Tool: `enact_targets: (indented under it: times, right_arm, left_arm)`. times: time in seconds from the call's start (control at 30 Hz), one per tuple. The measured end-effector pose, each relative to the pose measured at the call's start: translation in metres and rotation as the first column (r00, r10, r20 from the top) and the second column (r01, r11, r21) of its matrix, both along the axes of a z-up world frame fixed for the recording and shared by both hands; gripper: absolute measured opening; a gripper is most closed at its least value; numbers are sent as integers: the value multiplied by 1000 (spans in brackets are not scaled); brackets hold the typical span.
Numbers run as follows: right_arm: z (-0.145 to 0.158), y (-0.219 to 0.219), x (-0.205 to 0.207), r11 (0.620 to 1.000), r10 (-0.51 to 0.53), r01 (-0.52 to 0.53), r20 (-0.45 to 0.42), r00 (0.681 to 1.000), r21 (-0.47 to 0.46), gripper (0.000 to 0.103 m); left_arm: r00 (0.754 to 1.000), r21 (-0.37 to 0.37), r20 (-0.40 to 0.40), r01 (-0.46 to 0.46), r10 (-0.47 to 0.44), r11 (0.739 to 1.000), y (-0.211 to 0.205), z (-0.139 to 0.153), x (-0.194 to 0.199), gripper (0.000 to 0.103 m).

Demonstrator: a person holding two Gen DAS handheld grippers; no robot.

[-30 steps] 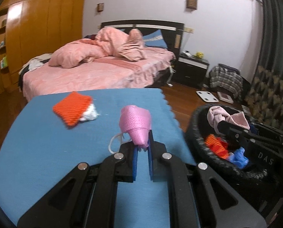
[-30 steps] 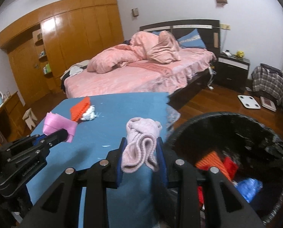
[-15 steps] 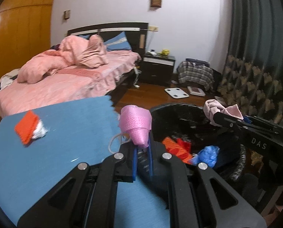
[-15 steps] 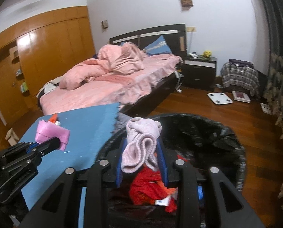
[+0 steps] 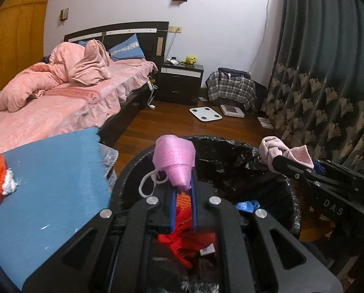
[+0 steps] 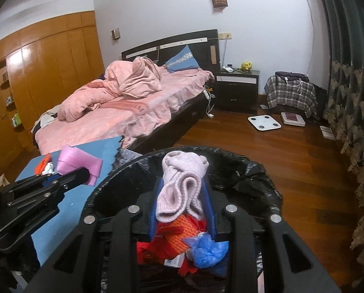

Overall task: Collect trash
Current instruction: 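Carry the pink mask and pink sock over the bin and release both, then move both open tools back over the table toward the orange pad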

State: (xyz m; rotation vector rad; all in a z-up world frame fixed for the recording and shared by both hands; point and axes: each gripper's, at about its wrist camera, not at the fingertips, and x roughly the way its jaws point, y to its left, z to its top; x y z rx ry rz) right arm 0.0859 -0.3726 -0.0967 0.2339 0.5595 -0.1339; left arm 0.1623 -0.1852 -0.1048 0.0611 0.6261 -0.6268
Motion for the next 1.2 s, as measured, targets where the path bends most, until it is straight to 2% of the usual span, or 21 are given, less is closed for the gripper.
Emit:
enact_targets:
  times: [0.07, 0.2, 0.27, 0.33, 0.37, 0.4, 0.43, 0.6, 0.8, 0.93, 1.2]
  right_arm:
    - [-4, -5, 2, 1000, -4, 4, -8, 1000, -2, 31]
    - [-10, -13, 5, 1000, -11, 11, -17, 1000, 2, 33]
    - [-12, -17, 5, 1000, -21, 21, -21, 1000, 1, 38]
    - [-14, -21, 4, 999, -33, 33, -18, 999, 7, 53]
    - [-13, -22, 4, 999, -36, 36, -17, 999, 6, 56]
    - [-14, -23, 3, 999, -42, 42, -14, 999, 1, 65]
    - [-13, -22, 2, 999, -47, 47, -13, 999, -3, 78]
    - [-11, -23, -4, 997, -70, 70, 0, 998, -14, 92]
    - [-5, -16, -3, 998, -53, 54, 12, 999, -16, 97]
    - [-1, 0, 1, 1000, -26, 26, 13, 1000, -9, 97]
    - [2, 45, 16, 998, 63, -63, 7, 998, -3, 97]
  left_arm:
    - [1000, -6, -12, 8, -8, 1000, -5, -1, 5, 11]
    - [999, -24, -39, 20, -21, 1000, -12, -5, 13, 31]
    - [998, -35, -53, 24, -26, 999, -12, -7, 17, 43]
    - [998, -47, -57, 22, -25, 999, -10, -8, 16, 53]
    - [998, -56, -64, 22, -26, 998, -9, -8, 16, 58]
    - [997, -65, -70, 18, -23, 998, -7, -8, 16, 68]
    - [997, -73, -74, 9, -14, 997, -4, -8, 17, 70]
    - [998, -68, -69, -20, 15, 998, 7, -6, 17, 74]
    - [997, -40, -29, -69, 68, 997, 32, -2, 14, 80]
    - [992, -17, -6, -128, 128, 992, 57, 1, 13, 86]
    - [967, 13, 4, -253, 253, 967, 120, -3, 16, 87]
